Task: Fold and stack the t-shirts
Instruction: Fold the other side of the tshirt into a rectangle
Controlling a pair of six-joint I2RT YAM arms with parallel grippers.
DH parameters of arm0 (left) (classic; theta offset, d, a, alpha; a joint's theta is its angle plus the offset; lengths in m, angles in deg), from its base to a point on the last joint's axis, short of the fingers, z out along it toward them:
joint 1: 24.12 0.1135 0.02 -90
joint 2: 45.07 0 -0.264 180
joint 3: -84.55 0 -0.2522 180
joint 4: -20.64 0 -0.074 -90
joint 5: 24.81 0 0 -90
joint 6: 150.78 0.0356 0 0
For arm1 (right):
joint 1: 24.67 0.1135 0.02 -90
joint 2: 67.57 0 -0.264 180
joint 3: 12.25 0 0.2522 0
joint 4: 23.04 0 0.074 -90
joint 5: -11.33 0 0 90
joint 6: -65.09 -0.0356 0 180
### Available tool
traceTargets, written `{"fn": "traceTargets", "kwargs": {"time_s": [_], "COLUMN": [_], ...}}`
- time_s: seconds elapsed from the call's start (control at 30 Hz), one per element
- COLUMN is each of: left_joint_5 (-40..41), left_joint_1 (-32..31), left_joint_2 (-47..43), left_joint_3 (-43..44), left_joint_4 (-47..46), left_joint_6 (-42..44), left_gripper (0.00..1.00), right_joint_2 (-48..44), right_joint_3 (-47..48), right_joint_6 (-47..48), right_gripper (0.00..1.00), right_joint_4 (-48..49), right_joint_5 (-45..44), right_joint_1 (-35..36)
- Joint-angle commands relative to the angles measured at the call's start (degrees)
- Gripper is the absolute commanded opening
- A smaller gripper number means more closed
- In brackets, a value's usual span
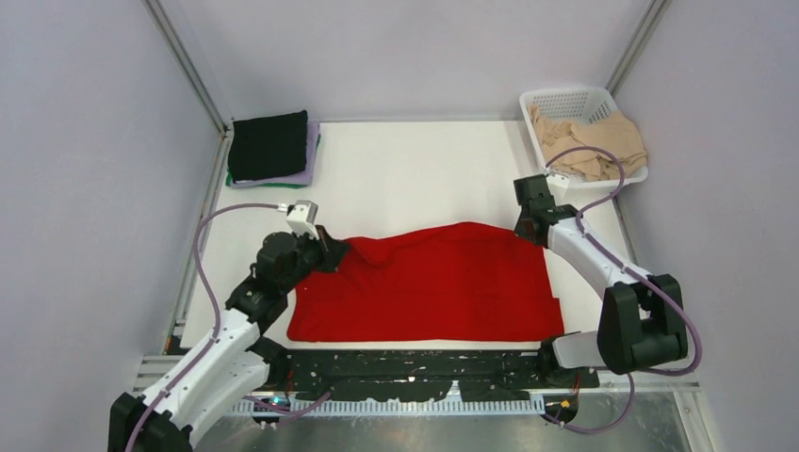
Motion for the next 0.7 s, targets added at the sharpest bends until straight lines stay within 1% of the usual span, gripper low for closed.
{"fn": "traceTargets", "kwargs": {"time_s": [0.0,0.13,0.33,0.5,0.67], "left_joint_5": [3.84,5.73,6.29,4.8,5.24], "left_joint_1": [-0.5,-0.59,-0.67,-0.7,-0.7], "left_joint_2": [-8.55,-17.66,-28.95,-34.53,-38.88], "left_joint_3": [-3.85,-5.52,-5.3,-6.0,-6.07], "left_joint_4": [4.44,10.69,20.39,26.52,33.35], "left_joint_6": [-4.95,-7.57,-10.65,-13.62,-15.98], "left_gripper": [0.0,0.0,0.0,0.0,0.0], "right_joint_2": [-6.58,-11.29,-15.29,-17.16,-19.16], "right_joint_3": [-2.99,-5.83,-7.68,-7.69,-8.52], "right_joint_6": [-0.87,-0.8,-0.07,0.23,0.51], "right_gripper": [0.05,0.05,0.05,0.05,0.06], "right_joint_4": [-2.67,-3.46,-4.8,-5.89,-7.94], "right_joint_5": [-1.06,-0.18,1.86,2.76,3.26], "right_joint_1": [0.58,0.81,1.27,1.53,2.3]}}
